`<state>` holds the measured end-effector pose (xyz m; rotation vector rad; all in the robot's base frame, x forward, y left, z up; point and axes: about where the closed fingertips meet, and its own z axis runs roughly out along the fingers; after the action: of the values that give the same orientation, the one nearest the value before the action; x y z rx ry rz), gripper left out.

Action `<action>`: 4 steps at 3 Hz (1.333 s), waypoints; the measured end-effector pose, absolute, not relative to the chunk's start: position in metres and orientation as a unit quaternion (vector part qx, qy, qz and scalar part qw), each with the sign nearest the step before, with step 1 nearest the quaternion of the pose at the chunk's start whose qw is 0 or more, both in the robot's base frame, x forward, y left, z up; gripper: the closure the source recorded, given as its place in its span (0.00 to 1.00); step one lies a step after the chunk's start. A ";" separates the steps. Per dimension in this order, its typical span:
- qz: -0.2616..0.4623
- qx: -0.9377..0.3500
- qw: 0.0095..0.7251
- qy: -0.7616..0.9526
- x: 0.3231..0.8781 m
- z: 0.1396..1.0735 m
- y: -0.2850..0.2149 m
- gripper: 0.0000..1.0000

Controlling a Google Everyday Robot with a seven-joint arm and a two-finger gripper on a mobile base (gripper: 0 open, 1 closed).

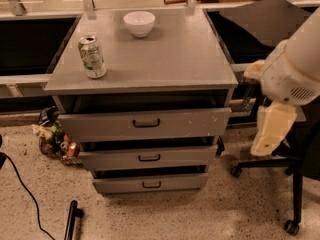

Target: Open middle drawer

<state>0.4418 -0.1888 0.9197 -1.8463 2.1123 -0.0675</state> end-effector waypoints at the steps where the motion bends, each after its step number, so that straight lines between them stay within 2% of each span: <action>1: 0.020 -0.695 0.178 0.697 0.440 0.846 -0.157 0.00; 3: 0.153 -0.715 0.189 0.655 0.419 0.716 -0.094 0.00; 4: 0.153 -0.715 0.189 0.655 0.419 0.716 -0.094 0.00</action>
Offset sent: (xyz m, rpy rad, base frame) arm -0.0187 0.1000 -0.2183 0.3047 0.1294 0.3240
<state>0.4187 -0.0940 0.7161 -2.0117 1.8415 0.4305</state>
